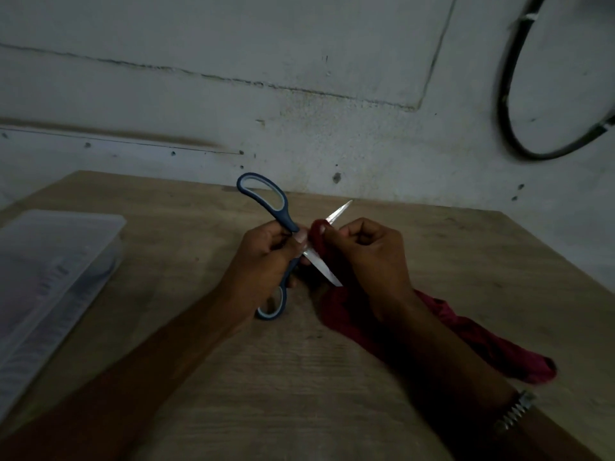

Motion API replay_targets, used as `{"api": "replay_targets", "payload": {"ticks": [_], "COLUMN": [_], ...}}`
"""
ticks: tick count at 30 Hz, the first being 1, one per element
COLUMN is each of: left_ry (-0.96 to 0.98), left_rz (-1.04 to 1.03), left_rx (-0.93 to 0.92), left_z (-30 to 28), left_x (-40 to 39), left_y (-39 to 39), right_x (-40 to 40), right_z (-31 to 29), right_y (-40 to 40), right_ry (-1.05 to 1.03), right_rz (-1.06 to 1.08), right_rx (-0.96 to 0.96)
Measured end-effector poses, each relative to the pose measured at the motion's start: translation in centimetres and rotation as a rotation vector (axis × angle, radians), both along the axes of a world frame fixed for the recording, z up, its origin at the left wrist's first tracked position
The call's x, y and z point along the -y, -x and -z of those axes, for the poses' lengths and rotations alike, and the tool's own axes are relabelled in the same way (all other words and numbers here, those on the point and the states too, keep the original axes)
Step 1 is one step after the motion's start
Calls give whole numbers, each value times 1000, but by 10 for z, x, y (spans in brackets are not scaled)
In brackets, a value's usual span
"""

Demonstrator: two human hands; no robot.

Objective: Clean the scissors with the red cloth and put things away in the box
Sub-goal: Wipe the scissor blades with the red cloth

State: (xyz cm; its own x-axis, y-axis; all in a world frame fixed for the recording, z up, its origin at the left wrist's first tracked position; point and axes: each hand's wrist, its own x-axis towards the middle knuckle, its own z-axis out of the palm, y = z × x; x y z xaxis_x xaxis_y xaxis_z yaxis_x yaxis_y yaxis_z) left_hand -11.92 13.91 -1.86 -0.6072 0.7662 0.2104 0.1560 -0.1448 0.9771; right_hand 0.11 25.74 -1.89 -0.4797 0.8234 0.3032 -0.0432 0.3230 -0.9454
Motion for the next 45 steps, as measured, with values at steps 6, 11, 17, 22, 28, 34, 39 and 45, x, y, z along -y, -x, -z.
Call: {"api": "replay_targets", "payload": {"ticks": [6, 11, 17, 22, 28, 34, 39, 45], "left_ry": [11, 26, 19, 2, -2, 18, 25, -7], "left_rz": [9, 9, 8, 4, 5, -8, -24, -32], "left_rx": [-27, -52, -63, -105, -140, -169, -152, -78], "left_z": [1, 7, 9, 11, 17, 20, 21, 22], "left_x": [-2, -1, -1, -3, -8, -10, -10, -10], "left_y": [1, 1, 3, 2, 4, 4, 5, 9], "right_x": [-9, -14, -4, -8, -17, -22, -17, -27], "right_z": [-7, -4, 7, 0, 0, 2, 5, 1], "right_y": [-6, -8, 1, -5, -4, -11, -7, -9], "right_ry": [163, 197, 146, 159, 228, 273, 205, 360], "right_rz": [17, 22, -132, -76, 55, 55, 26, 113], "right_rx": [-97, -105, 97, -10, -130, -204, -116, -183]}}
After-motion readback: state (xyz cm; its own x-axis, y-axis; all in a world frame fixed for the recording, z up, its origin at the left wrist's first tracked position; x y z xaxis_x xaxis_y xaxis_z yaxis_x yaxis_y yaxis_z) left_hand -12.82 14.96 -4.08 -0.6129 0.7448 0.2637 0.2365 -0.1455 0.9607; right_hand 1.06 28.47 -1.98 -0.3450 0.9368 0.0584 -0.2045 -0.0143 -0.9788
